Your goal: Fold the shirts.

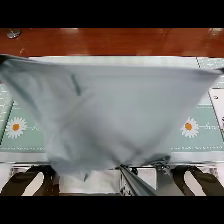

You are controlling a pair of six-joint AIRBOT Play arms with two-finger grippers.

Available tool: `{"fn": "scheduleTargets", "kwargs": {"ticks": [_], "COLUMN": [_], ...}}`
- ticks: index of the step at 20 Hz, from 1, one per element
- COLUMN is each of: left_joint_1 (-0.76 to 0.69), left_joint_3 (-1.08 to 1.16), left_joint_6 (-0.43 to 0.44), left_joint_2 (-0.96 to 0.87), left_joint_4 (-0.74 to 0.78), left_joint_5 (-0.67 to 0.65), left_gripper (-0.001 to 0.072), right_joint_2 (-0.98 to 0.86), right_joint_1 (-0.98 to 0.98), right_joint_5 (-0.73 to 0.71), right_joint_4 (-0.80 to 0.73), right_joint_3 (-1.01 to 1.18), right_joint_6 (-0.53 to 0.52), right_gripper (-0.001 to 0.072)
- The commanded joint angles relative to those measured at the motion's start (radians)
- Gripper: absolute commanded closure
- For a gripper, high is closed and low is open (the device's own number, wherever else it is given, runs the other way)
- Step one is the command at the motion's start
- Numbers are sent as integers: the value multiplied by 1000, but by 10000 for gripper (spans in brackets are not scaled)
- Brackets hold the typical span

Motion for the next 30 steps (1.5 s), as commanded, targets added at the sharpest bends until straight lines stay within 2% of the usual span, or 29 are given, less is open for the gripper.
{"fn": "scheduleTargets", "kwargs": {"ticks": [1, 2, 4, 6, 9, 13, 14, 16, 18, 20, 23, 29, 30], "left_joint_1": [-28, -39, -45, -45, -45, -42, -42, -31, 0, 34, 65, 78, 84], "left_joint_3": [-38, -38, -38, -38, -38, -38, -38, -38, -38, -41, -75, -113, -108], "left_joint_6": [-2, -15, -126, -200, -215, -214, -212, -141, -14, 94, 113, 130, 127], "left_joint_2": [-219, -282, -394, -487, -588, -667, -672, -665, -652, -653, -679, -749, -748], "left_joint_4": [-31, -37, -36, -53, -151, -267, -275, -275, -275, -274, -256, -256, -256], "left_joint_5": [221, 272, 367, 455, 536, 560, 535, 448, 304, 143, 5, -104, -119], "left_gripper": [689, 689, 690, 689, 690, 689, 689, 688, 688, 688, 688, 677, 445], "right_joint_2": [-257, -343, -521, -687, -879, -1000, -1006, -1000, -991, -990, -990, -993, -990], "right_joint_1": [1, 1, 1, 7, 41, 61, 57, 40, 16, 4, 13, 50, 49], "right_joint_5": [-211, -240, -278, -282, -280, -273, -254, -183, -37, 106, 146, 109, 110], "right_joint_4": [66, 95, 150, 202, 218, 225, 224, 230, 225, 169, 71, 24, 14], "right_joint_3": [-68, -39, 53, 168, 330, 413, 414, 414, 413, 408, 345, 173, 173], "right_joint_6": [-68, -77, -78, -72, -47, 21, 25, -2, -77, -105, -92, -70, -45], "right_gripper": [690, 690, 689, 690, 690, 689, 689, 689, 689, 689, 689, 687, 521]}}
